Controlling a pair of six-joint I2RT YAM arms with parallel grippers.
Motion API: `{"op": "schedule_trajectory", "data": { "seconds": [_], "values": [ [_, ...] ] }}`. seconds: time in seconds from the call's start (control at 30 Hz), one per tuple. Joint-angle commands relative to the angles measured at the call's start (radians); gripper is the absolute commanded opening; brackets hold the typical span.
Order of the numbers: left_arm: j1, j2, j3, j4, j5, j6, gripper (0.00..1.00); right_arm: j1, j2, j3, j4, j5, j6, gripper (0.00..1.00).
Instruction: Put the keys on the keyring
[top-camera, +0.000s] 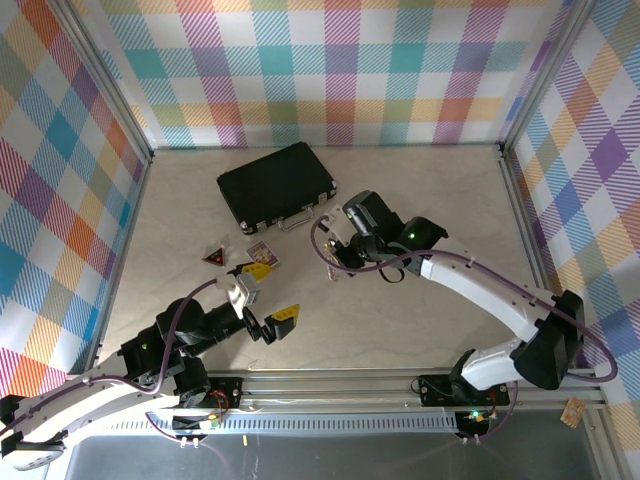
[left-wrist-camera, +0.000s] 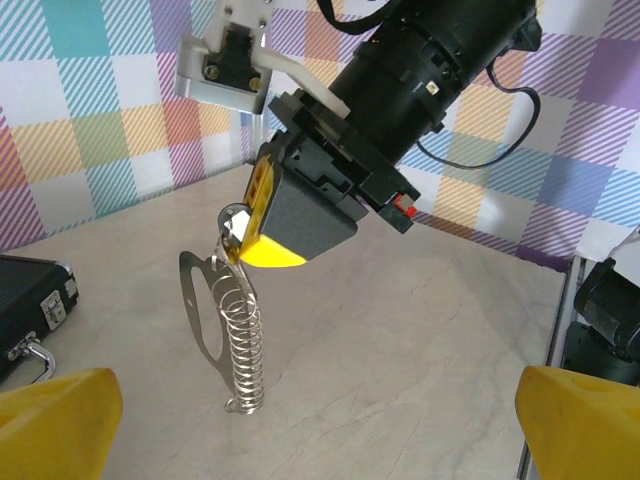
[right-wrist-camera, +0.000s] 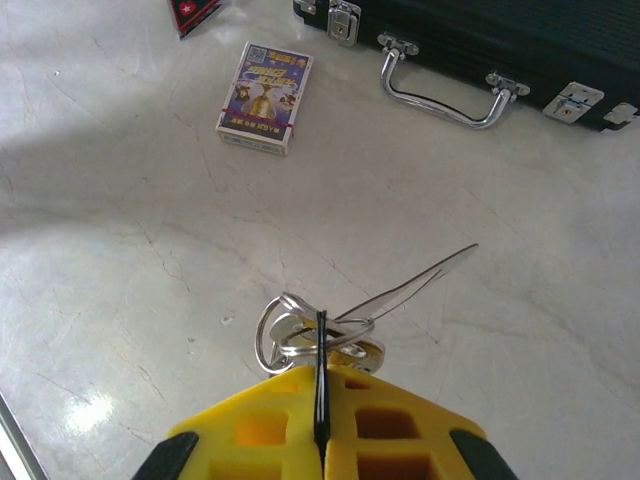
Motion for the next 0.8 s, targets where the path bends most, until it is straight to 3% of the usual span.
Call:
{"op": "schedule_trajectory", "data": {
  "seconds": [0.0,0.77],
  "values": [
    [-0.005,0.003,-0.004,0.010,-0.012,-0.004,1.00,-0.020,0.022,0.043,0.058,-0.057,0.013,0.00],
    [-0.005,0.007,-0.016,0.016,-0.023,-0.001,1.00,-0.097,0.197,0.108,0.166,-0.128,0.073,0.00]
  ]
}}
